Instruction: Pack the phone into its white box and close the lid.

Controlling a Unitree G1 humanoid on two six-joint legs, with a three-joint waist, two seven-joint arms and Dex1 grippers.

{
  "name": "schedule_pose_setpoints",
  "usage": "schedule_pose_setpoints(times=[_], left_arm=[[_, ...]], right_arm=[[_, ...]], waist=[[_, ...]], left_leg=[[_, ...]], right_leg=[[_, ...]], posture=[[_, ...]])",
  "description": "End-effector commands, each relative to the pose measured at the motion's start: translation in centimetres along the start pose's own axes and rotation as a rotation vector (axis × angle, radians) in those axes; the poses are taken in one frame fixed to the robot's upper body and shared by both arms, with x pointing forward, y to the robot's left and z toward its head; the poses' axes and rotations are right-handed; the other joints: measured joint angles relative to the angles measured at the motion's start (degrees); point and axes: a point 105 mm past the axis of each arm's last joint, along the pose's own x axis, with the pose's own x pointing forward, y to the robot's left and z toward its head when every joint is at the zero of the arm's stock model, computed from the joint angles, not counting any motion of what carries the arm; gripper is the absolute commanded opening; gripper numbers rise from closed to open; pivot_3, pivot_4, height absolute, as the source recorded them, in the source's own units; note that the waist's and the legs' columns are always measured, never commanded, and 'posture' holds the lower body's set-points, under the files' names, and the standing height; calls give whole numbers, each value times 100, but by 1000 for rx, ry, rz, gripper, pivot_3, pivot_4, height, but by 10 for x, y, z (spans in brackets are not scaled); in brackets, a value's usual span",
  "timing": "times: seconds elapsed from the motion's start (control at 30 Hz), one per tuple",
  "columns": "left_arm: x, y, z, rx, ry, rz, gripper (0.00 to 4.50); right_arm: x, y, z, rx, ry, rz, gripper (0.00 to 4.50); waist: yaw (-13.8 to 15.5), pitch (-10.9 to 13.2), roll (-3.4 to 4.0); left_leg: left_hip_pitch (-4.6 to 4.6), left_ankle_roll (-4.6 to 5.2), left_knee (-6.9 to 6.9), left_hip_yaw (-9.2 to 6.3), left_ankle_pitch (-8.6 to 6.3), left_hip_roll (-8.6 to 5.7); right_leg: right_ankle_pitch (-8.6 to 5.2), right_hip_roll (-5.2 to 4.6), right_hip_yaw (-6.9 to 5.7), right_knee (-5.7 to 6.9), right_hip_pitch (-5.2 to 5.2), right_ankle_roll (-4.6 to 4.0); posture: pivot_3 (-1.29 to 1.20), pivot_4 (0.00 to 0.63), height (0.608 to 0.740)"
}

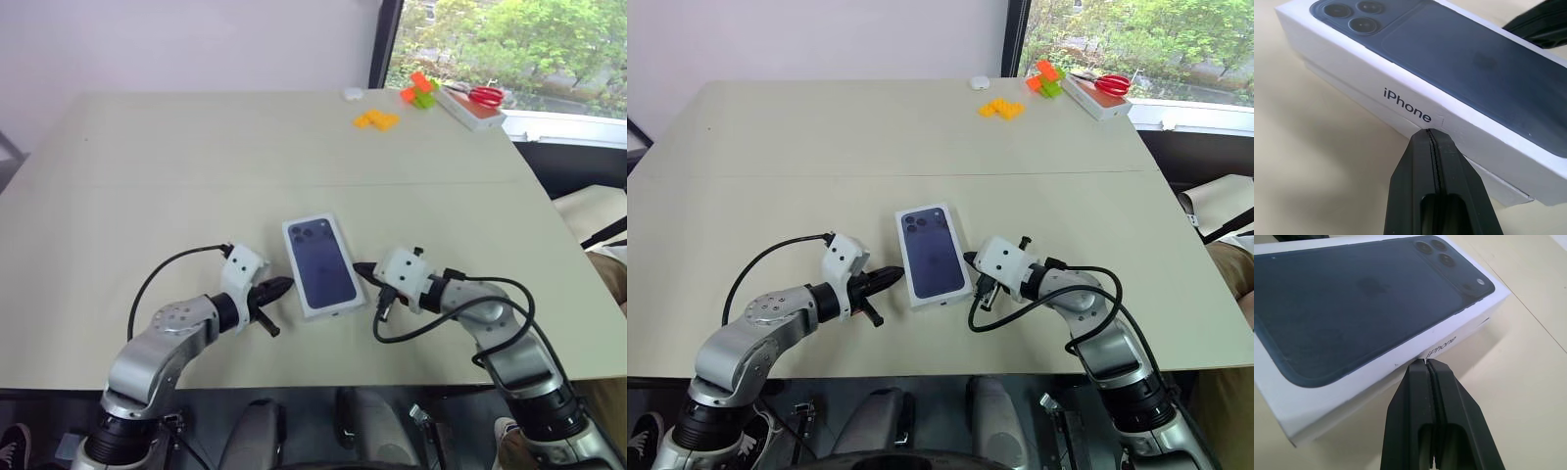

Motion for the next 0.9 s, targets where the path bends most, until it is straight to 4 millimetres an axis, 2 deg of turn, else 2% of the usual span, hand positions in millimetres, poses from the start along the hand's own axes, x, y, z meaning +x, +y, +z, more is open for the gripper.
schedule_pose_setpoints(times=[0.03,0.4,0.9], left_arm=[[1,1,16,16,-70,9,0],[0,-12,12,20,-58,-39,0],[-1,-14,9,32,-49,-51,0]], right_arm=[[1,4,18,-30,-66,18,56],[3,1,12,-44,-52,12,56],[3,-5,6,-61,-30,2,56]], waist=[[1,0,0],[-1,0,-1],[0,0,-1]], left_leg=[[0,0,0,0,0,0],[0,0,0,0,0,-1],[1,0,0,1,0,-1]], right_leg=[[0,0,0,0,0,0],[1,-1,0,0,1,0],[0,0,0,0,1,0]], posture=[[0,150,740],[0,150,740],[0,150,740]])
